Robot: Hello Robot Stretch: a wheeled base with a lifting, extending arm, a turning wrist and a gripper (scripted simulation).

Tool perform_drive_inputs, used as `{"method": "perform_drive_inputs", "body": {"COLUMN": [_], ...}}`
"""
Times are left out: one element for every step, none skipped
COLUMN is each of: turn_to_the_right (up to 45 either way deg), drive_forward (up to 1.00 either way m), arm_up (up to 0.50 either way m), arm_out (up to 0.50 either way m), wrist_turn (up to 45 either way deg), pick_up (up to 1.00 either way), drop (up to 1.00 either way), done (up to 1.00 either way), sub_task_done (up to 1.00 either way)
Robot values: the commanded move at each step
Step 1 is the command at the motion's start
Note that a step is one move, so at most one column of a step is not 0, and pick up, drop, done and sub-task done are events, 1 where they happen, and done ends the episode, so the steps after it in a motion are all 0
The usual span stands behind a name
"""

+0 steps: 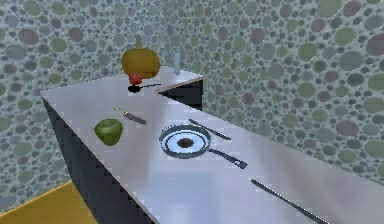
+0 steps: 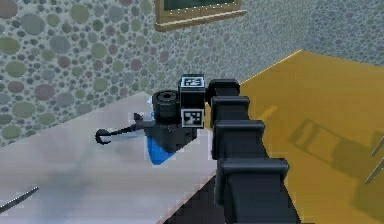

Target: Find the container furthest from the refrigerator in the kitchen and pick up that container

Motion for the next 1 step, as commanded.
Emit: {"method": "perform_drive_inputs", "body": {"turn_to_the_right": [0.0], "drive_forward": [0.0], "arm_up": [0.0], "arm_out": [0.0], "wrist_turn": [18.0], "pick_up": [0.0], "drop": [0.0], "done": [0.0], "sub_task_done": [0.0]}}
